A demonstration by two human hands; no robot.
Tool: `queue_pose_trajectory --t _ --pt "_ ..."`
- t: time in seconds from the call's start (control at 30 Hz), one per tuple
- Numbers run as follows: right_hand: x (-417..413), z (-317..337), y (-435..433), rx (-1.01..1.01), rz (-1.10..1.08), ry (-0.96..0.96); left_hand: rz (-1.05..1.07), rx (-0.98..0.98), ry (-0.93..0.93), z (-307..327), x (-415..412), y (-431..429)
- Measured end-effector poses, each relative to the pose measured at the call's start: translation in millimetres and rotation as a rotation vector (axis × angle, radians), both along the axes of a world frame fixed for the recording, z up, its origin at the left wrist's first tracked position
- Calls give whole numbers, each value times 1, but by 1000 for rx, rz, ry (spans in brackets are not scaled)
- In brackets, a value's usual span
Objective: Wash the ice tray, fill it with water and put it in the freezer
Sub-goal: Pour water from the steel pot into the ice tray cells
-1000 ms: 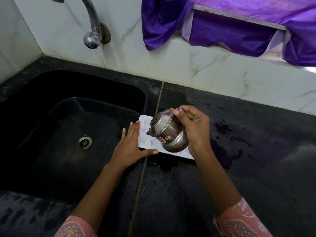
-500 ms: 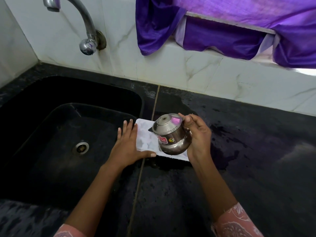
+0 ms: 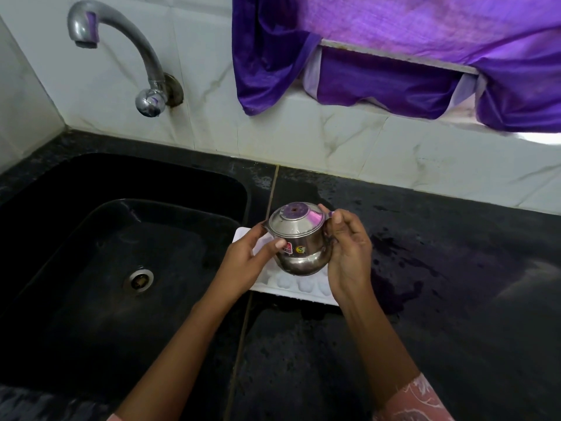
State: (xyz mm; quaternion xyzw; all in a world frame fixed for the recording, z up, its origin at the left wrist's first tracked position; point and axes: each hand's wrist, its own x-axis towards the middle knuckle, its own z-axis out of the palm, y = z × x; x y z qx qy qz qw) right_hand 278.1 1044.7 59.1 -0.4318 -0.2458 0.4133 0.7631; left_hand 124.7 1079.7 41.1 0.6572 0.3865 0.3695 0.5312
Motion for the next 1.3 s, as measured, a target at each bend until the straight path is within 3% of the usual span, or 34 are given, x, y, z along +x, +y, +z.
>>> queue_pose_trajectory --t 0.17,0.33,1.3 --pt "9 -1 8 -128 -141 -253 20 -2 -62 -1 10 15" --pt "26 -9 21 -228 -196 -347 38 34 -54 2 23 35" --pt "57 -34 78 -344 -190 -312 -27 -109 -51 -31 63 104"
